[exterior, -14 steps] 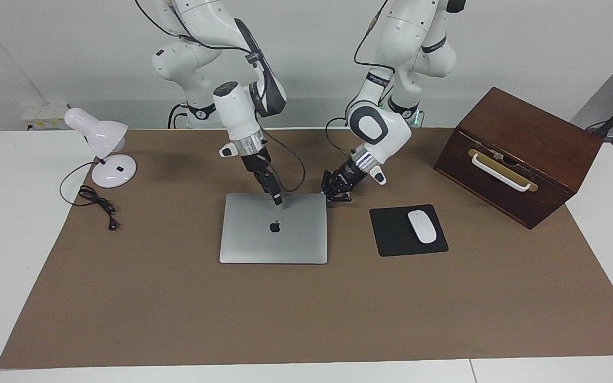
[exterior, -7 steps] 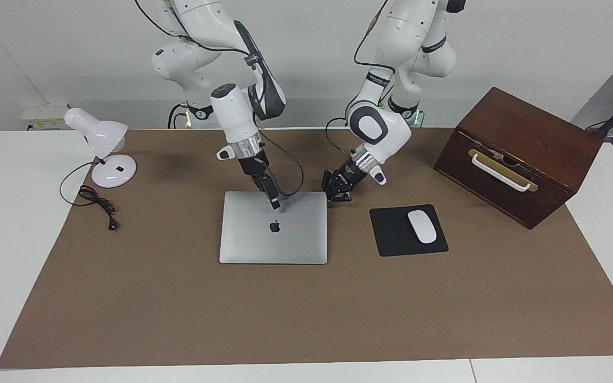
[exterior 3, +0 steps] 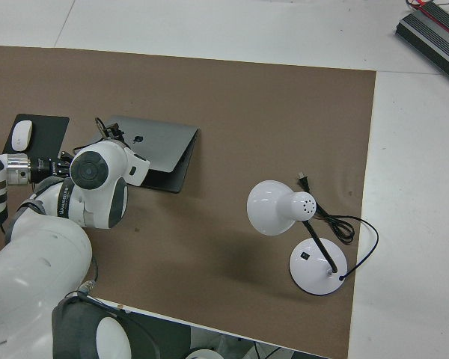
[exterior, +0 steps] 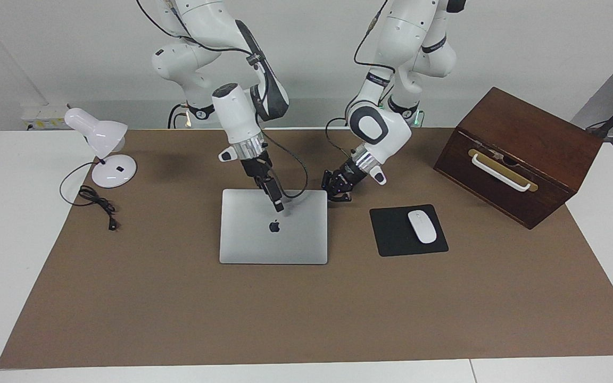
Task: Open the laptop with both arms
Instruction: 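Lift the laptop lid upward and back with the right gripper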
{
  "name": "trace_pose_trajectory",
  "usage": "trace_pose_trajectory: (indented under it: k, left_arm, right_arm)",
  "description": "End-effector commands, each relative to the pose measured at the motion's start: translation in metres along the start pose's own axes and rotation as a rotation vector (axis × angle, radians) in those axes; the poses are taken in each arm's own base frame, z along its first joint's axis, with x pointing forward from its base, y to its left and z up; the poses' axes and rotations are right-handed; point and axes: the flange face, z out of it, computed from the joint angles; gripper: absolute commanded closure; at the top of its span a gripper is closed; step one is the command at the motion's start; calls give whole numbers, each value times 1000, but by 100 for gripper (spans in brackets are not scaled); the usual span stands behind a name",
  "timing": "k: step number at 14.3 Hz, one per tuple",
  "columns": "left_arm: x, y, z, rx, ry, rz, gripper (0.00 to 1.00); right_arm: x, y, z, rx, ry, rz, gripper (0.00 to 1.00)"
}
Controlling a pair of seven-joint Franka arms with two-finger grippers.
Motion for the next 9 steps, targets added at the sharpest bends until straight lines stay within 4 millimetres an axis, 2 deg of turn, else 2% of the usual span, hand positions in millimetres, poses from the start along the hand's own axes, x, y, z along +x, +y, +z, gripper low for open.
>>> trace_pose_trajectory:
  k: [1, 6, 9]
  left_arm:
    - [14, 5, 12, -12, 26, -6, 100]
    - [14, 5, 11, -13, 24, -5, 100]
    - [13, 5, 12, -12, 23, -5, 100]
  right_arm:
    - [7, -18, 4, 37, 13, -7, 0]
    - [12, -49, 2, 88, 19, -4, 0]
    - [23, -63, 2, 107, 32, -8, 0]
